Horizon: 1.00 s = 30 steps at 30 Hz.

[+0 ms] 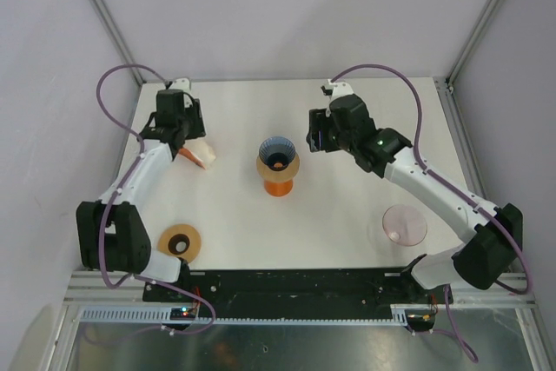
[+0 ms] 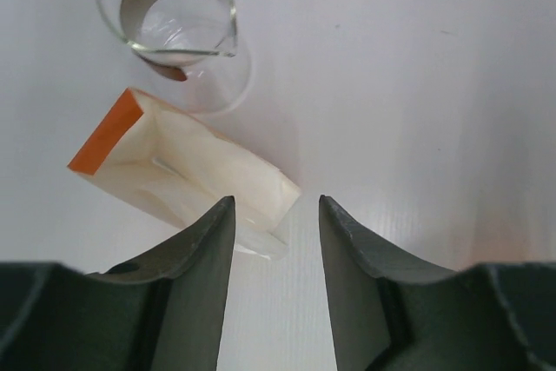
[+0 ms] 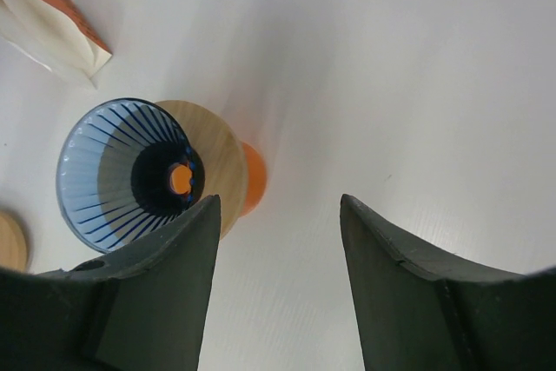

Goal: Place the coffee filter in the dripper

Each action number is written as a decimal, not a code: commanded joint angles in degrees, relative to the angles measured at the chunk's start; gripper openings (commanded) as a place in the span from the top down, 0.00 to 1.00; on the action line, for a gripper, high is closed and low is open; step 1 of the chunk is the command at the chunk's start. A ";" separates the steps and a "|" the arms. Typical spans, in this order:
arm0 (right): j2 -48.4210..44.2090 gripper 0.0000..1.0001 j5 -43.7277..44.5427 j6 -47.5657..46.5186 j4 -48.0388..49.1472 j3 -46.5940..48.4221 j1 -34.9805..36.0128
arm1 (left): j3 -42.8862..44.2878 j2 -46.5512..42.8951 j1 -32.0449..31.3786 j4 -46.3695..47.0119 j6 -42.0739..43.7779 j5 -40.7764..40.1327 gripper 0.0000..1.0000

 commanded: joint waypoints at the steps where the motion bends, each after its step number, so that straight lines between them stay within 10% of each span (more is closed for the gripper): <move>1: -1.90 0.39 2.13 0.26 1.76 -0.76 -0.03 | -2.72 0.46 -0.06 8.21 -3.55 -7.24 0.53; 30: -0.57 0.38 1.04 -0.40 0.47 -1.65 -0.23 | 1.09 10.75 2.47 10.94 3.43 -9.74 0.63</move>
